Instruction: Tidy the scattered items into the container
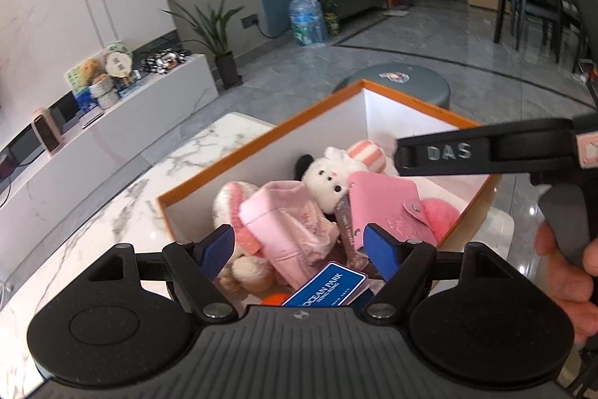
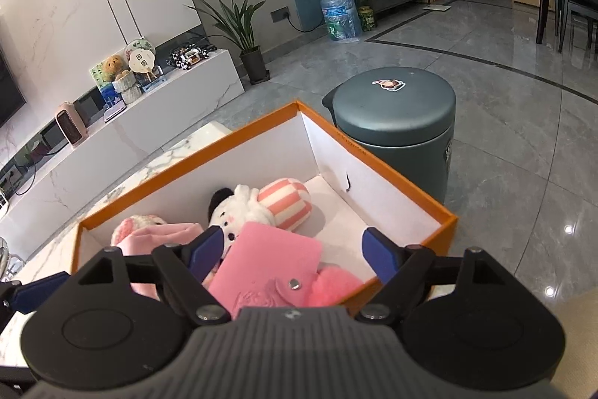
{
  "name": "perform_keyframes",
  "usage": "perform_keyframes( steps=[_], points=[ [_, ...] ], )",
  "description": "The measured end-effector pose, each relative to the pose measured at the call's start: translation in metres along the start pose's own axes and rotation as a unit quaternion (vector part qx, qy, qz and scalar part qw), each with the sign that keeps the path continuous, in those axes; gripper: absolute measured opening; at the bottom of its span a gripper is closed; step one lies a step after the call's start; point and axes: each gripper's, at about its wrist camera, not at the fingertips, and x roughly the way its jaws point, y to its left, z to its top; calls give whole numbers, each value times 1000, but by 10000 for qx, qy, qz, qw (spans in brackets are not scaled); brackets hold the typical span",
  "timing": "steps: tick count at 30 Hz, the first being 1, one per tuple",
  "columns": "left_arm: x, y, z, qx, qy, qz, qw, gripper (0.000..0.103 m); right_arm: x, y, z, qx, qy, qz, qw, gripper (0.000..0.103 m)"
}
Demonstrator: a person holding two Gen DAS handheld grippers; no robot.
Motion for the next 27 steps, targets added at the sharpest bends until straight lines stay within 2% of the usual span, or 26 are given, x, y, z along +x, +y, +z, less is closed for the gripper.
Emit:
perform_keyframes(
  steps=[9,20,27],
  points=[
    [-63,21,1,-360,-611,363,9968,90,-51,16,-3,-220,-276,25,9994,88],
    [-135,42,-12,-789,-1313,996,9832,92,-116,57,-18,-845,-679,265,9937,92],
    [-158,48,-28,-1006,-1429,1162,9777,94,-147,71,-32,-1199,-854,304,9886,94]
  ],
)
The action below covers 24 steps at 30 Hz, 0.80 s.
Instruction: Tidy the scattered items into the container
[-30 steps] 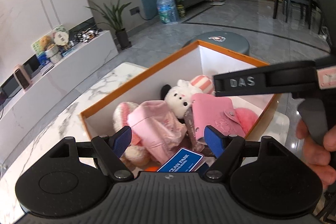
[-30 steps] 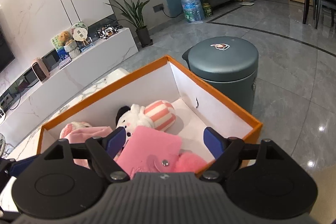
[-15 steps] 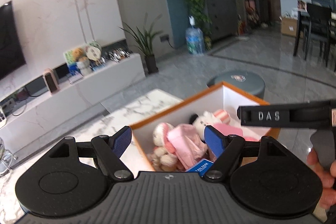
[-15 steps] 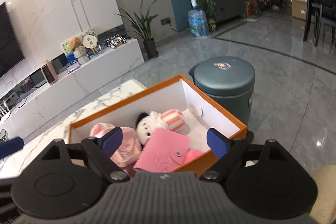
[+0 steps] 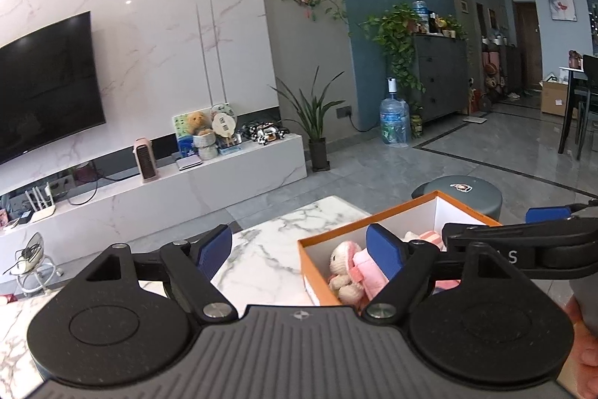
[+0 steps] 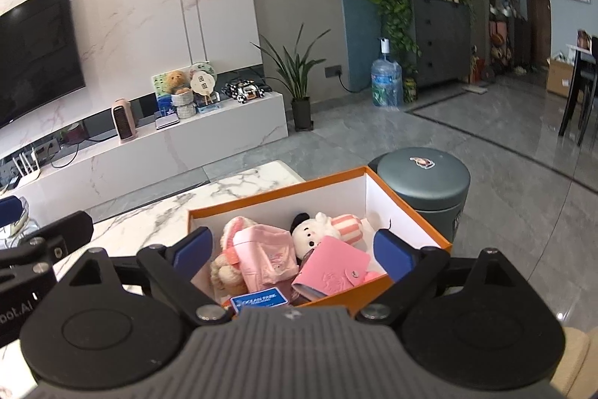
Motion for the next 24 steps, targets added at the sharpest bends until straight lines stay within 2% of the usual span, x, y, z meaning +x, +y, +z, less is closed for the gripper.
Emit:
perform_keyframes(
  steps=[9,24],
  points=[
    [-15,11,-22,-328,99,-60,9994,94,-26,10,-22,-341,86,-56,9994,95],
    [-24,33,-76,-636,806,56,9947,94,-38,32,-79,-663,555,-241,9960,96]
  ],
)
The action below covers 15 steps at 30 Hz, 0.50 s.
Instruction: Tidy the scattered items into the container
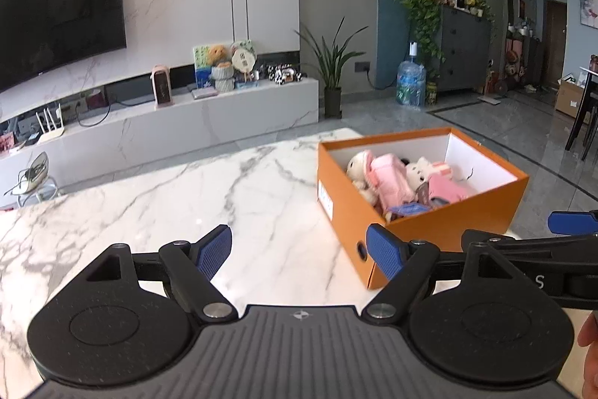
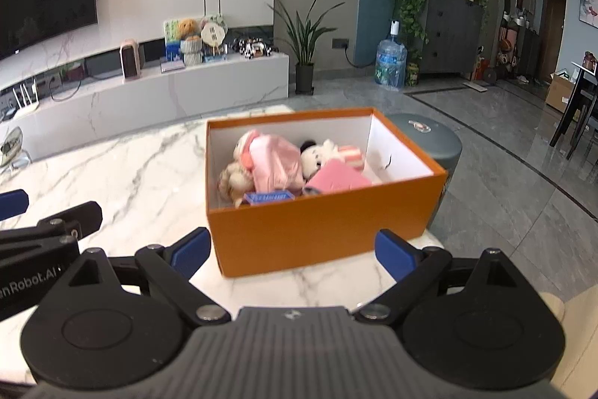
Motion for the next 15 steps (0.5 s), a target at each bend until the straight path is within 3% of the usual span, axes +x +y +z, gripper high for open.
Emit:
perform_keyframes(
  steps=[15],
  points=[
    [-1,9,-21,-49,201,47,9998,94,4,21,-23,-138,273,-85,9995,96]
  ],
)
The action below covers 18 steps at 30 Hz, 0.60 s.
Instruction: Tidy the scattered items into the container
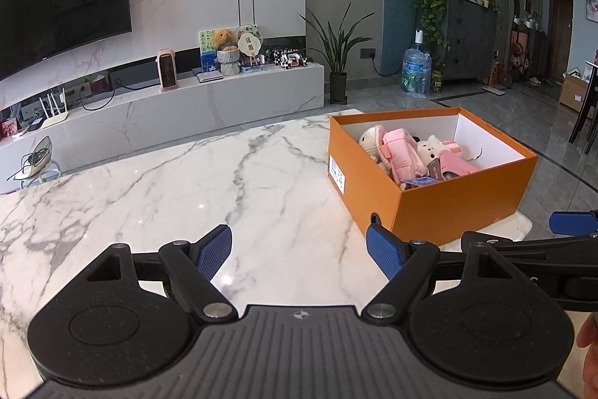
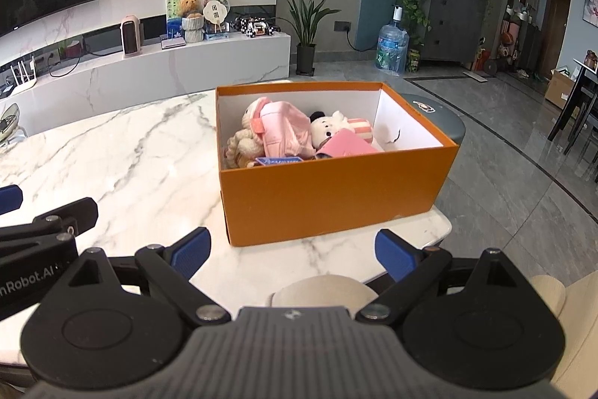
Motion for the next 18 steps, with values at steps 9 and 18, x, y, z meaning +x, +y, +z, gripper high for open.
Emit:
perform_keyframes(
  steps=[9,18],
  points=[
    [-1,3,-3,-22,36,20,10000,94,2,6,-5,-38,121,4,9999,96],
    [-6,-1,-3,23,-22,3,10000,94,1,7,-8,-16,202,-12,9998,96]
  ],
)
